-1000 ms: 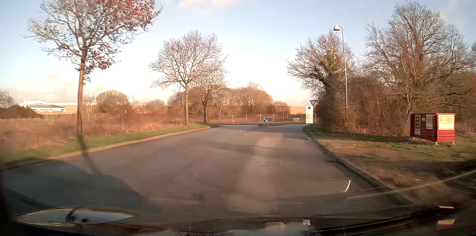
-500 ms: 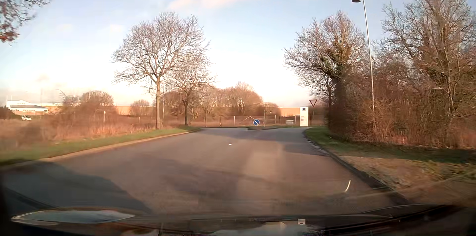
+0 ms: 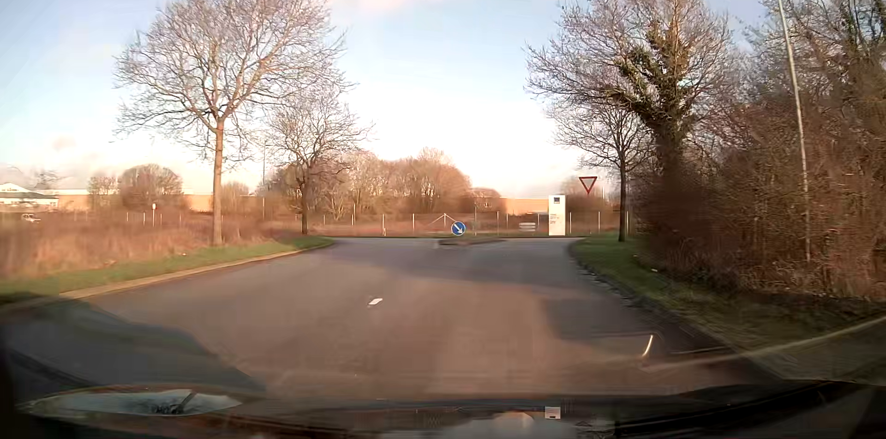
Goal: Follow the waypoints while adhering to traffic rules and regulations
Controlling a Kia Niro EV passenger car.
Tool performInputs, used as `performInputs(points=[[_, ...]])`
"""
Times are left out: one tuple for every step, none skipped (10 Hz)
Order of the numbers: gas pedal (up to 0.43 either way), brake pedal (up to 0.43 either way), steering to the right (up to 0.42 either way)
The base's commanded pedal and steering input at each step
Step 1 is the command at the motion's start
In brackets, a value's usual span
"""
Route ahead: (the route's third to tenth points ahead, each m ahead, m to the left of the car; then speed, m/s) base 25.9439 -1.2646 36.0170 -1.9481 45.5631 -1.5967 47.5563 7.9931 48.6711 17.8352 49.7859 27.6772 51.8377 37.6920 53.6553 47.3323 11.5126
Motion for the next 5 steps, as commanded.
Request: performInputs(points=[[0.000,0.000,0.028],[0.000,0.000,0.024],[0.000,0.000,0.023],[0.000,0.000,0.023],[0.000,0.000,0.023]])
